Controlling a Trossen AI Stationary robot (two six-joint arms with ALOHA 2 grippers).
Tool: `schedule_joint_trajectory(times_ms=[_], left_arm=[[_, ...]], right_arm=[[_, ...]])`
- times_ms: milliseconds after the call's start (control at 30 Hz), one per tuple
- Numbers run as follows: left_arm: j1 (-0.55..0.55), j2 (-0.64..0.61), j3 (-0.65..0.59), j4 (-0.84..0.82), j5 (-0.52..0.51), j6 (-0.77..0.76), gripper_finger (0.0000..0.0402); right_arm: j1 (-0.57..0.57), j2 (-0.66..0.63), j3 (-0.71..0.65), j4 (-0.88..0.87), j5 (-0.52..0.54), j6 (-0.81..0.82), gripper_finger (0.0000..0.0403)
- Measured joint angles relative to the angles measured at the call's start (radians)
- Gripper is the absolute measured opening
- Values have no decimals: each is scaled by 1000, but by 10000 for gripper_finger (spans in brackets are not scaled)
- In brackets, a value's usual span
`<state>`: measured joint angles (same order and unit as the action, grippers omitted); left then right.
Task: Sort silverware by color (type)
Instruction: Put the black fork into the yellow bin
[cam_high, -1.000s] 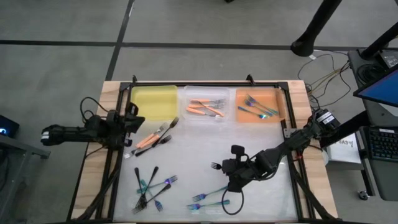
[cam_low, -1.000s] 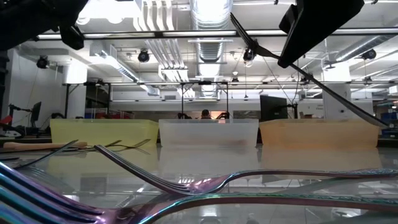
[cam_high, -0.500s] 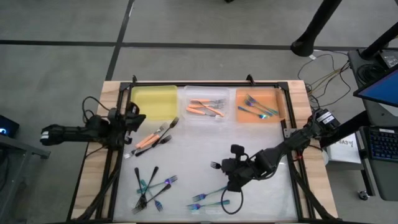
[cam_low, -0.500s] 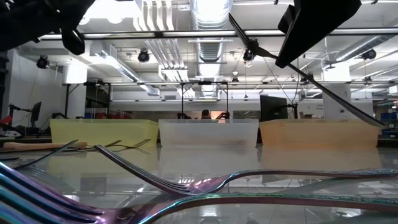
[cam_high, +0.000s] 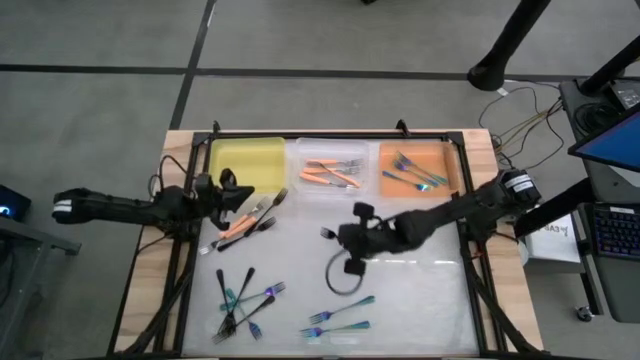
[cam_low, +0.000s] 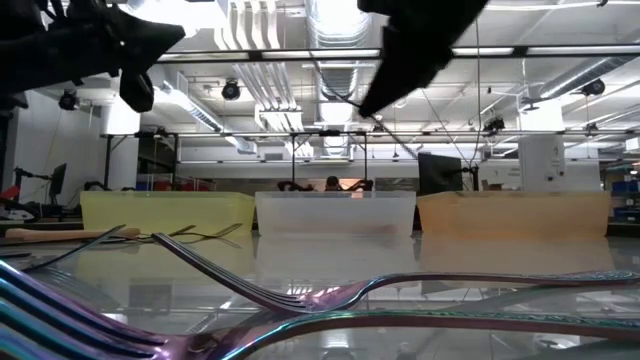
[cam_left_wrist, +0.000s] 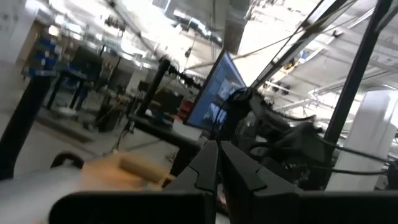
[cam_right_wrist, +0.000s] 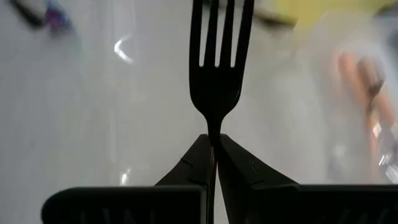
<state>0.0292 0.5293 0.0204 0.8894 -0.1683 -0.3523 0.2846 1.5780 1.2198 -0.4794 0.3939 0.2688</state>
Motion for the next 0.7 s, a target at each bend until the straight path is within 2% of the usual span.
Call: schedule_joint_trajectory(times_ms=[100,233,433,533,700], left_arm=[[0,57,0,112,-15,68,0],[0,107,1,230,-100,87,0],[0,197,74,134,-113,165,0],[0,256,125,109,-173,221,2],[0,342,224,9,-211,316,35]], right_arm=[[-64,0,0,93,2,-88,9],[-141,0,0,222,9,-191,9],[-227,5,0,383,14,-339,9],[-263,5,0,402,23,-400,9],[-330,5,0,411,26,-514,9]])
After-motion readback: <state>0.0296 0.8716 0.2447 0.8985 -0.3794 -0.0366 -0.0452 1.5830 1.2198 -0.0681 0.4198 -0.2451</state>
